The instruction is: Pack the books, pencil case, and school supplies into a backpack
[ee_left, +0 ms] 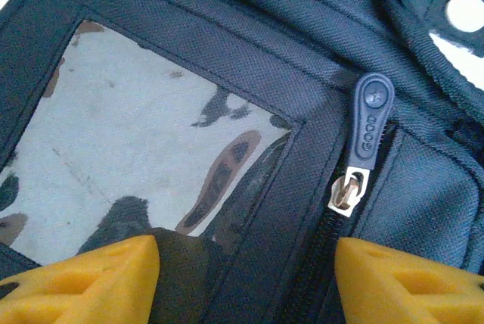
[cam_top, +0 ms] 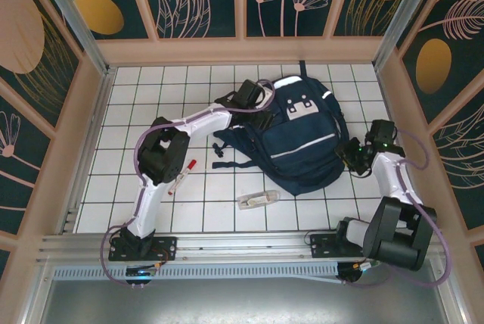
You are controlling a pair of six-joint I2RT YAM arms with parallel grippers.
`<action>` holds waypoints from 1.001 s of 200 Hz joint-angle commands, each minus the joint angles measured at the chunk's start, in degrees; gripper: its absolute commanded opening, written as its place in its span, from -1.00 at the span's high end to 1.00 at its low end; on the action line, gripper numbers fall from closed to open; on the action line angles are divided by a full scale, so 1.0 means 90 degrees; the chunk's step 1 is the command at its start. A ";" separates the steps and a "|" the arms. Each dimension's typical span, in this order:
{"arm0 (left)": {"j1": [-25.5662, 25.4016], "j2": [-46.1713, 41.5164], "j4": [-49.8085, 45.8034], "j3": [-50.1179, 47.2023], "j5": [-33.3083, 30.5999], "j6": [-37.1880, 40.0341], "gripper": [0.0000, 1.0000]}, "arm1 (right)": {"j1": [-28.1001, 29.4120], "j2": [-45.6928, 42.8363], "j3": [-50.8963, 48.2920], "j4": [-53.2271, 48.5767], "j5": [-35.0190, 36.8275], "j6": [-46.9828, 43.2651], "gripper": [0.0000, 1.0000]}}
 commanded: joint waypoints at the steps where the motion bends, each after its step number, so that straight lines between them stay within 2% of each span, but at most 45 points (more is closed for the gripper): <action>1: 0.0107 -0.0144 -0.0090 -0.0456 -0.0352 0.0014 -0.22 | 0.0231 0.0239 -0.0095 0.0845 -0.0482 -0.0037 0.37; 10: 0.0172 -0.0253 -0.0099 -0.0705 -0.0348 -0.0015 -0.22 | 0.0358 0.0411 -0.0061 0.1091 -0.0487 0.0006 0.39; 26: 0.0262 -0.0557 -0.0083 -0.1199 -0.0271 0.0025 -0.22 | 0.0633 0.0776 0.0083 0.1460 -0.0411 0.0009 0.62; 46: 0.0275 -0.0995 -0.0061 -0.1812 -0.0120 0.0261 -0.20 | 0.0921 0.1360 0.0426 0.1842 -0.0210 -0.0036 0.81; 73: 0.0274 -0.1468 -0.0170 -0.2334 0.0184 0.0454 -0.19 | 0.0986 0.2204 0.1057 0.2229 0.0266 -0.0197 0.83; 87: 0.0274 -0.1695 -0.0225 -0.2459 0.0336 0.0631 -0.20 | 0.0985 0.2737 0.1384 0.2559 0.0090 -0.0333 0.83; 93: 0.0279 -0.1796 -0.0237 -0.2490 0.0410 0.0741 -0.21 | 0.0973 0.2936 0.1469 0.2875 -0.0315 -0.0411 0.80; 104: 0.0274 -0.1992 -0.0256 -0.2530 0.0570 0.1036 -0.22 | 0.0977 0.3150 0.1383 0.3903 -0.1445 -0.0392 0.62; 116: 0.0274 -0.2263 -0.0253 -0.2604 0.0903 0.1577 -0.22 | 0.0989 0.3368 0.1518 0.4233 -0.1655 -0.0073 0.54; 137: 0.0274 -0.2761 0.0041 -0.2871 0.1064 0.2459 -0.22 | 0.1070 0.3451 0.2062 0.3696 -0.1287 -0.0015 0.32; 163: 0.0276 -0.3116 0.0176 -0.3173 0.0964 0.3609 -0.21 | 0.1073 0.2965 0.2395 0.2731 -0.0659 -0.0147 0.22; 179: 0.0280 -0.3504 0.0285 -0.3572 0.0730 0.4833 -0.04 | 0.1064 0.2528 0.2470 0.1929 -0.0262 -0.0304 0.17; 190: 0.0291 -0.3689 0.0552 -0.3824 0.0424 0.5382 -0.06 | 0.1076 0.2168 0.2351 0.1499 -0.0129 -0.0352 0.16; 200: 0.0326 -0.3604 0.0448 -0.3720 0.0384 0.5739 -0.16 | 0.1096 0.1828 0.2108 0.1303 -0.0207 -0.0354 0.14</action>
